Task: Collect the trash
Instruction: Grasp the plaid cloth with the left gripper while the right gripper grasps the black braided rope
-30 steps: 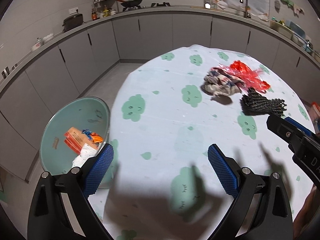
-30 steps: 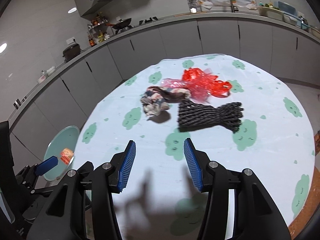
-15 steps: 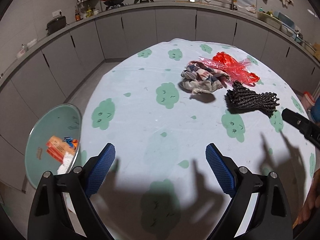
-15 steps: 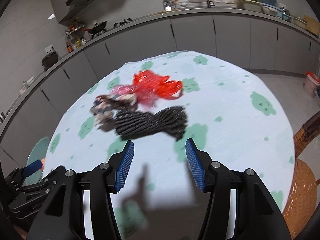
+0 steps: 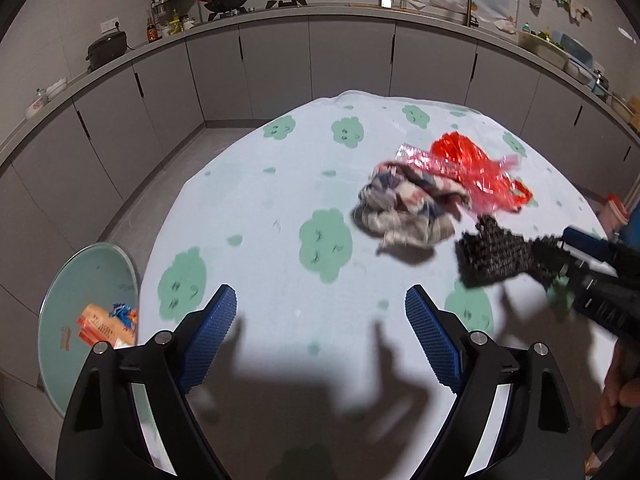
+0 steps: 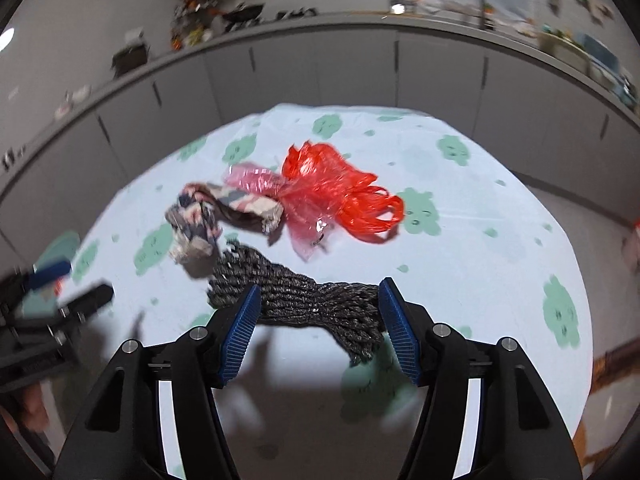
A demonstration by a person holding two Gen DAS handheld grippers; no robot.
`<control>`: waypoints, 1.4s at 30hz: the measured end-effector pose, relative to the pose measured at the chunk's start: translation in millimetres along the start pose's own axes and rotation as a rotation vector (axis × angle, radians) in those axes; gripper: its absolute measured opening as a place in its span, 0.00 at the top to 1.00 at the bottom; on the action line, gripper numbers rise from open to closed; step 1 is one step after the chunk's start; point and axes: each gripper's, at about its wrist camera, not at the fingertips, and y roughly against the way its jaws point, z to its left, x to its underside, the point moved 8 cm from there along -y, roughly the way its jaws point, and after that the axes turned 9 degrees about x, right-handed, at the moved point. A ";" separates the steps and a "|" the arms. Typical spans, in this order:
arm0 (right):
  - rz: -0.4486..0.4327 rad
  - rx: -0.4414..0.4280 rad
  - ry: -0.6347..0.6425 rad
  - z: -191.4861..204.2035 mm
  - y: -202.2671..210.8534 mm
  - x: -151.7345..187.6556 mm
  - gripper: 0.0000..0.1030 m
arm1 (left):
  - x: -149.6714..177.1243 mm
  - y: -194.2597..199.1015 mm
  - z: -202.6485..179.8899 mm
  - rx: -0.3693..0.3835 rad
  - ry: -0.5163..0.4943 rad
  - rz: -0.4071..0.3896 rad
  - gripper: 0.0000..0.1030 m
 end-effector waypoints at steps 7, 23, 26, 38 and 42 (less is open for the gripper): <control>0.060 0.004 0.058 -1.4 -24.2 8.4 0.54 | -28.0 -21.5 -7.9 0.045 0.029 0.002 0.17; 0.055 -0.063 -0.164 -37.1 4.3 21.6 0.90 | -41.6 -99.7 -36.8 0.048 0.014 0.115 0.60; 0.044 -0.065 -0.203 -40.4 7.8 21.4 0.90 | -40.5 -94.7 -35.3 0.065 0.027 0.108 0.67; -0.041 -0.073 -0.347 -37.9 35.9 11.7 0.90 | -30.4 -19.0 -6.4 0.024 0.003 -0.029 0.68; -0.048 -0.100 -0.344 -18.8 42.9 10.3 0.90 | -24.9 2.6 2.3 0.012 0.000 -0.051 0.68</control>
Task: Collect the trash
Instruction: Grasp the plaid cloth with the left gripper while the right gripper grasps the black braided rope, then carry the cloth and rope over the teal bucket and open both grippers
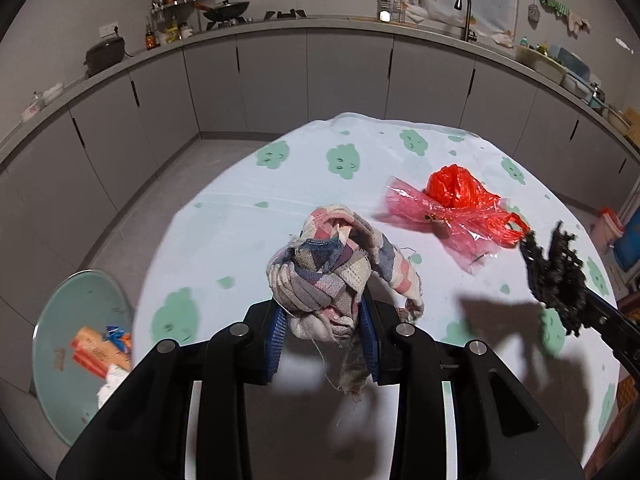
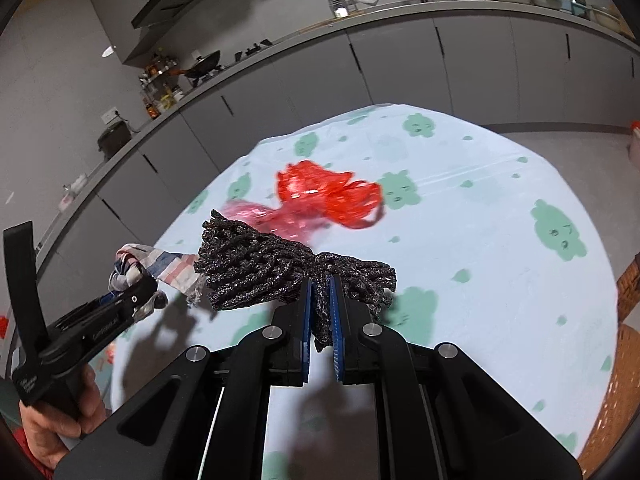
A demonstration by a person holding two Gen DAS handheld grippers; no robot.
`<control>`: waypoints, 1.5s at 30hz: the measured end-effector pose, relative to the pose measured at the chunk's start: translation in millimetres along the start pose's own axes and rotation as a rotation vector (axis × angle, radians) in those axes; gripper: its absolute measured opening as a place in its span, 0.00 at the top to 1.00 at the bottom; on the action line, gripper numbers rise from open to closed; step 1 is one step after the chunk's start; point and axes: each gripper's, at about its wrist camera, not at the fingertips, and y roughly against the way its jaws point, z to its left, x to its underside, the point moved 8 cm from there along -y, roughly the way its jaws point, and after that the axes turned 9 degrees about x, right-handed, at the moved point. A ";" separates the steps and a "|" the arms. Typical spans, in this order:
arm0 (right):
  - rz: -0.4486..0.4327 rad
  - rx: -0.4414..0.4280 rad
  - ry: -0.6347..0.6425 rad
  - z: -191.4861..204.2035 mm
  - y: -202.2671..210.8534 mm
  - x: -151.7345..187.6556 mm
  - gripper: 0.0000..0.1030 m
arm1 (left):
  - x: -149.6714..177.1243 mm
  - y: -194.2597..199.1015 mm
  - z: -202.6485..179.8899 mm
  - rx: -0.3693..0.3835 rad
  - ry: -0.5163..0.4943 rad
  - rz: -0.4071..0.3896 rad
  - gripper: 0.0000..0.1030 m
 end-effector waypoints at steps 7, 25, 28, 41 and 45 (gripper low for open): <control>-0.004 -0.037 0.017 36.9 5.7 10.5 0.90 | 15.3 28.0 21.7 -0.042 0.018 -0.020 0.68; -0.004 -0.127 0.106 128.5 19.1 32.4 0.90 | 42.1 93.3 105.0 -0.140 0.132 -0.086 0.68; 0.000 -0.140 0.122 142.1 19.3 36.9 0.90 | 47.8 101.0 119.7 -0.162 0.147 -0.091 0.68; 0.021 -0.202 0.213 213.5 18.5 62.2 0.90 | 66.9 119.5 172.6 -0.218 0.221 -0.099 0.68; 0.021 -0.223 0.234 234.7 19.1 65.5 0.90 | 71.6 125.2 188.2 -0.233 0.244 -0.105 0.68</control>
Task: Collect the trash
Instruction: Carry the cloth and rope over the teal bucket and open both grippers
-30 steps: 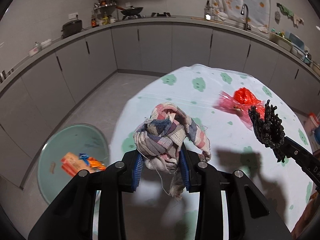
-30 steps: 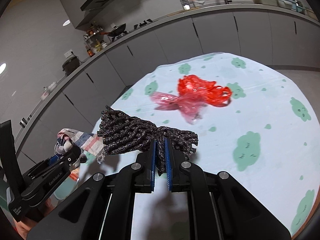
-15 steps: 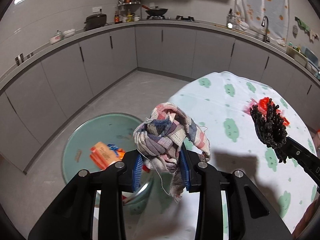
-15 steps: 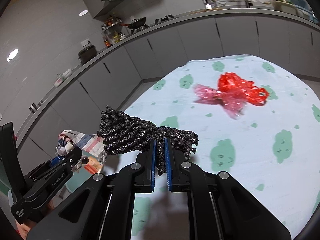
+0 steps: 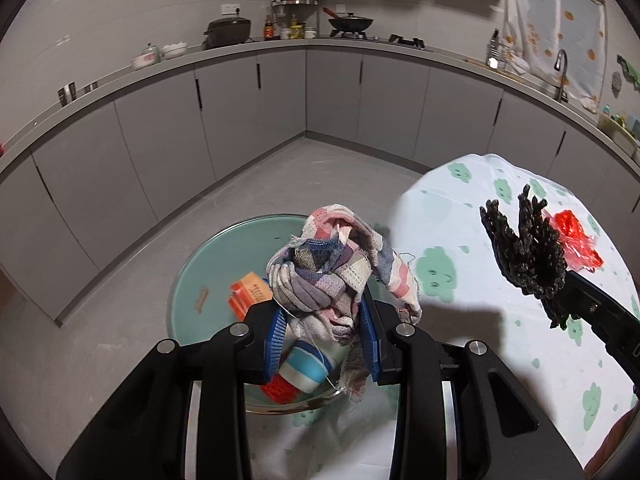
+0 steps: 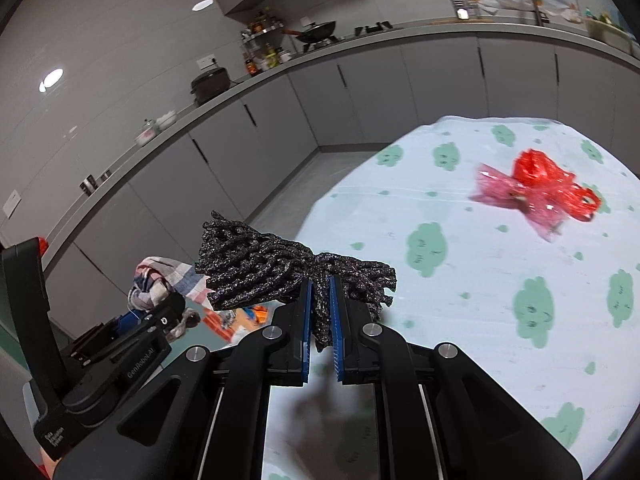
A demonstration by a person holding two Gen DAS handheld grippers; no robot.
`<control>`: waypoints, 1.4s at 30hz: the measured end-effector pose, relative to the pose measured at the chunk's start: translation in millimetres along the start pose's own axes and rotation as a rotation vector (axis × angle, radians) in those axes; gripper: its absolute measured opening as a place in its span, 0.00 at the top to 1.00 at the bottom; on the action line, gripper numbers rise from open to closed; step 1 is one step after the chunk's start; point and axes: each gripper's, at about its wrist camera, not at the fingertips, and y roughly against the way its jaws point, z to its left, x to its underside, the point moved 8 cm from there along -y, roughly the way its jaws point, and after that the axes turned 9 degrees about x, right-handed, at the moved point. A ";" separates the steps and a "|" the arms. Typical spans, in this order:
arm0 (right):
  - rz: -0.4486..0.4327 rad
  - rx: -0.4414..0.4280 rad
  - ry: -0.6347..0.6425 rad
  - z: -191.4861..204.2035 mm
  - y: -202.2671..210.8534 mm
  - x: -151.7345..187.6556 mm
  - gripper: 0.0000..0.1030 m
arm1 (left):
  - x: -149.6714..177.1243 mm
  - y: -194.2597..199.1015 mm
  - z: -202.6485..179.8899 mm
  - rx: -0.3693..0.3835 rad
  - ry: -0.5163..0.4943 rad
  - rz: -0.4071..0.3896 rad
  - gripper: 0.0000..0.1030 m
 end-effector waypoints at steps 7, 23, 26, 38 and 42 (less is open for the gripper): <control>0.009 -0.023 0.034 28.9 -9.6 2.1 0.90 | 1.1 2.9 29.7 -0.027 0.040 -0.003 0.68; 0.038 -0.038 0.081 69.1 -30.4 11.2 0.90 | 5.4 -8.4 65.9 -0.055 0.091 0.012 0.68; 0.039 -0.036 0.085 74.1 -33.8 11.7 0.90 | 7.3 -12.7 70.8 -0.060 0.099 0.020 0.68; 0.073 -0.015 0.099 89.3 -58.4 18.3 0.90 | 15.5 -31.6 90.3 -0.077 0.122 0.055 0.68; 0.089 -0.013 0.103 95.5 -66.5 21.2 0.90 | 16.6 -37.2 94.0 -0.079 0.126 0.064 0.68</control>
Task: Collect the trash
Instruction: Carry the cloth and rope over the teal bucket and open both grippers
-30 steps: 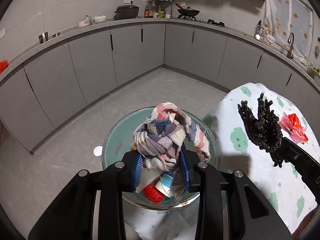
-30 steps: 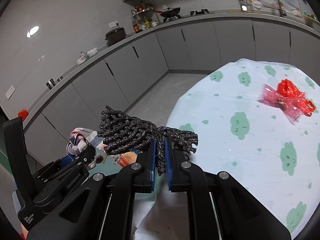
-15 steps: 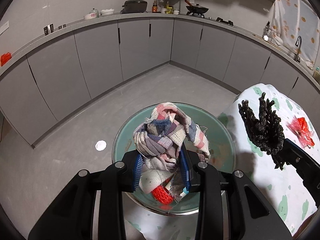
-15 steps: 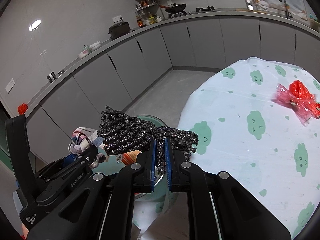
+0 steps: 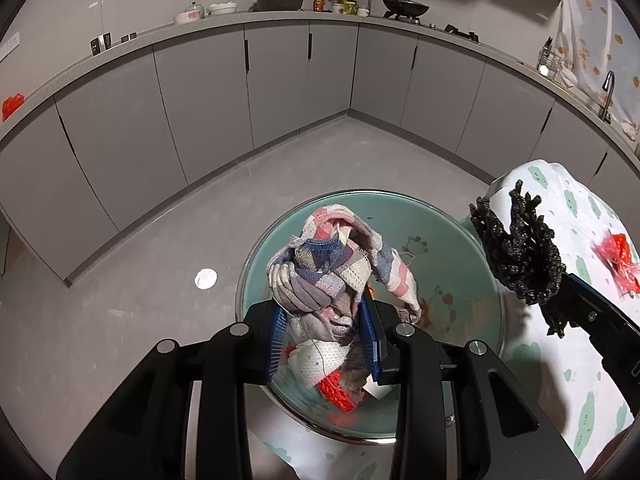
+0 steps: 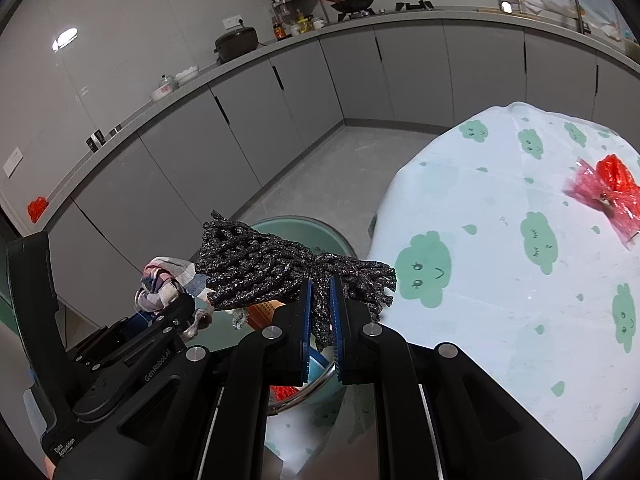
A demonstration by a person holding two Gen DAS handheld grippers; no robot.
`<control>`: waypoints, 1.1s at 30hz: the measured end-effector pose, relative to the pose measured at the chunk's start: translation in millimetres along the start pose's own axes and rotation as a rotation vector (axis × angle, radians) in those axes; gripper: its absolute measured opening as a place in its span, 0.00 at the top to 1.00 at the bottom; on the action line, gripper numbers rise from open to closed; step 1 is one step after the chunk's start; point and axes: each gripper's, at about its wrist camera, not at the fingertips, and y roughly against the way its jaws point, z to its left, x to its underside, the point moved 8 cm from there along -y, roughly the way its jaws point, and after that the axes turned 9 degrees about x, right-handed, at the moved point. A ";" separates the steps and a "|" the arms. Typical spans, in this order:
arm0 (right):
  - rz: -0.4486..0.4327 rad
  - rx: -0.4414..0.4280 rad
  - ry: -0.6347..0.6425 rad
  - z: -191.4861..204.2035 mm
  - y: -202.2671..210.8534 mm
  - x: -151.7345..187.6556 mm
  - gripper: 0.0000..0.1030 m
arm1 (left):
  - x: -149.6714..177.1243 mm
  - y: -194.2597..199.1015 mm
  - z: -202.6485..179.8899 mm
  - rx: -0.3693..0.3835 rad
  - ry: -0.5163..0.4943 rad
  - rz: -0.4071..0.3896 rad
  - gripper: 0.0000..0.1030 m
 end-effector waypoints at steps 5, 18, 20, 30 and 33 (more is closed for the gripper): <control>0.018 0.004 0.003 3.4 -9.6 2.5 0.90 | 1.3 -7.8 3.6 -0.002 0.005 0.014 0.68; 0.092 -0.014 -0.023 10.6 -32.9 13.3 0.89 | 1.7 -27.2 3.9 -0.008 0.010 0.053 0.68; 0.097 -0.017 -0.015 13.4 -34.5 15.4 0.89 | 1.9 -29.9 4.0 -0.010 0.009 0.055 0.68; 0.159 -0.090 -0.014 24.4 -45.5 26.1 0.79 | 4.8 -39.2 6.4 -0.021 0.009 0.069 0.68; 0.151 -0.102 -0.009 25.8 -41.4 25.2 0.70 | 6.1 -41.1 7.7 -0.019 0.018 0.075 0.67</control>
